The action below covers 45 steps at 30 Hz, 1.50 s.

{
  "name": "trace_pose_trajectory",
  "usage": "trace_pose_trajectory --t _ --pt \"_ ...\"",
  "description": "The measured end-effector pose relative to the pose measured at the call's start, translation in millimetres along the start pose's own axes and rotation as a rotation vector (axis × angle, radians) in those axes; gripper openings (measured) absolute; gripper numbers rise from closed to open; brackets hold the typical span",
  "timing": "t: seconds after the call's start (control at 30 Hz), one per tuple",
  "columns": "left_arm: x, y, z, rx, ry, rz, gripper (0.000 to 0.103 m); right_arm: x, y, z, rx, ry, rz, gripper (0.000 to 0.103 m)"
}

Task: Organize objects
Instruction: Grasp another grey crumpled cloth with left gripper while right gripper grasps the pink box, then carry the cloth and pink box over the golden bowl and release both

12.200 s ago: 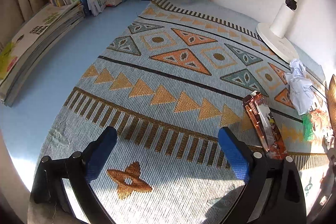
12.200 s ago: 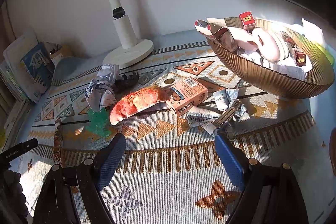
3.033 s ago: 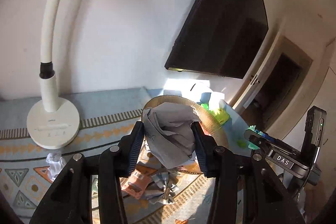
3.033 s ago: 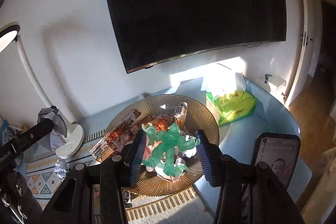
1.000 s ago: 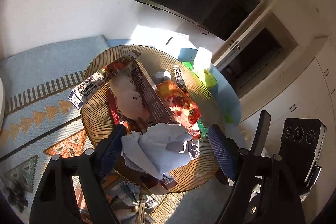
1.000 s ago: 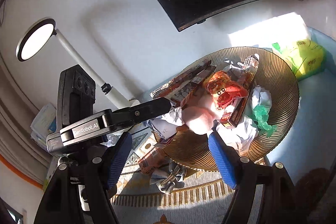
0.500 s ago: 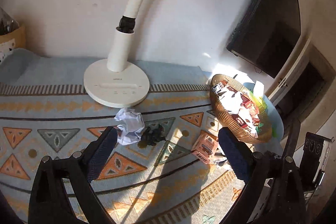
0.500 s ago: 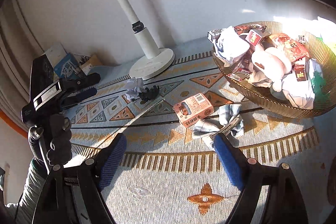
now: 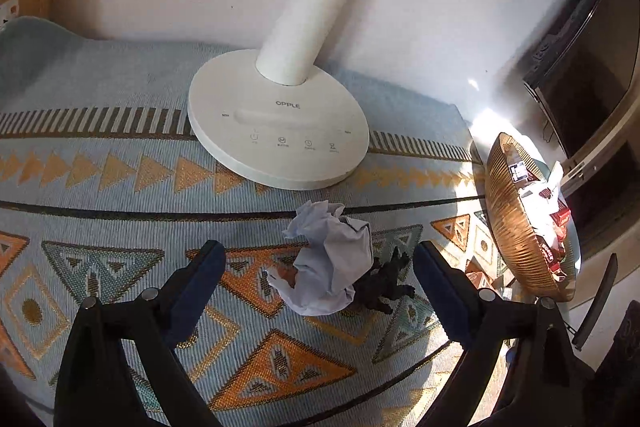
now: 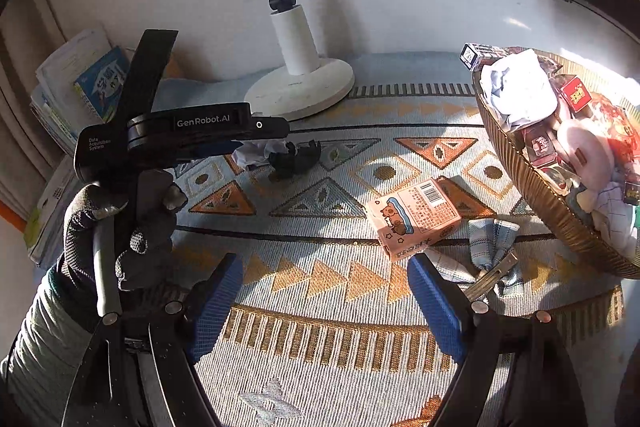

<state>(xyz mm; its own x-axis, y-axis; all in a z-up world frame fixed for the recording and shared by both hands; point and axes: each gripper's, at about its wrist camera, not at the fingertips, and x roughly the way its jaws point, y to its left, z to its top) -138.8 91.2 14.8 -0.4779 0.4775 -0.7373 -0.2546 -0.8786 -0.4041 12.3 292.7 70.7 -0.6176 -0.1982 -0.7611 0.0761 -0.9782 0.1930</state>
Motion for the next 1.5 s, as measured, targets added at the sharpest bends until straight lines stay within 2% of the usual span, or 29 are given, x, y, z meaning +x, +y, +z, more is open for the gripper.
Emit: trace_pose_trajectory --t 0.03,0.07,0.1,0.13,0.17,0.27,0.4,0.53,0.63,0.7,0.73,0.8,0.83,0.87,0.93,1.0,1.1,1.23,1.33,1.43,1.5 --pt "7 -2 1 0.005 0.024 0.008 0.079 0 -4 0 0.016 0.000 -0.003 0.084" --pt "12 -4 1 0.013 0.039 0.016 0.064 1 -10 0 0.048 0.006 0.014 0.084" --pt "10 -7 -1 0.035 0.016 0.038 0.055 2 -16 -1 0.083 0.015 0.033 0.084" --pt "10 -8 -2 0.051 0.018 0.023 0.049 5 -23 -1 0.115 0.032 0.038 0.084" --pt "8 -7 -4 0.043 0.020 -0.004 0.036 9 -28 -1 0.137 0.047 0.019 0.084" --pt "-10 -3 -8 0.022 -0.016 -0.003 0.035 17 -43 2 0.197 0.055 -0.053 0.083" --pt "-44 6 -20 0.015 -0.080 -0.010 0.035 24 -52 19 0.259 0.035 -0.074 0.083" --pt "-62 24 -39 -0.051 -0.112 -0.033 0.035 50 -53 38 0.318 0.090 -0.070 0.083" --pt "-62 43 -51 -0.111 -0.129 -0.067 0.035 66 -43 47 0.266 0.089 -0.169 0.084" --pt "-60 56 -53 -0.164 -0.107 -0.091 0.035 73 -31 48 0.196 0.086 -0.241 0.084" --pt "-63 60 -52 -0.177 -0.121 -0.113 0.035 75 -26 46 0.166 0.083 -0.269 0.082" --pt "-67 65 -52 -0.188 -0.136 -0.131 0.035 75 -16 42 0.112 0.062 -0.330 0.063" --pt "-65 66 -53 -0.197 -0.126 -0.136 0.035 72 -15 40 0.107 0.053 -0.315 0.055" --pt "-65 67 -53 -0.200 -0.119 -0.138 0.035 69 -13 38 0.103 0.045 -0.308 0.039" --pt "-68 65 -52 -0.186 -0.129 -0.129 0.035 63 -12 34 0.107 0.052 -0.272 0.040" --pt "-68 60 -53 -0.167 -0.132 -0.118 0.035 53 -7 26 0.091 0.052 -0.199 0.040" --pt "-69 55 -54 -0.138 -0.136 -0.095 0.035 32 8 10 0.031 0.041 -0.132 0.040" --pt "-72 51 -60 -0.130 -0.125 -0.054 0.035 6 24 -13 -0.093 0.022 -0.107 0.040" --pt "-80 41 -75 -0.123 -0.102 -0.022 0.035 9 18 -20 -0.092 0.035 -0.084 0.040" --pt "-92 26 -95 -0.098 -0.121 -0.009 0.035 21 9 -27 -0.070 0.061 -0.097 0.040" --pt "-96 19 -106 -0.085 -0.141 0.020 0.035 18 7 -29 -0.063 0.043 -0.082 0.040"
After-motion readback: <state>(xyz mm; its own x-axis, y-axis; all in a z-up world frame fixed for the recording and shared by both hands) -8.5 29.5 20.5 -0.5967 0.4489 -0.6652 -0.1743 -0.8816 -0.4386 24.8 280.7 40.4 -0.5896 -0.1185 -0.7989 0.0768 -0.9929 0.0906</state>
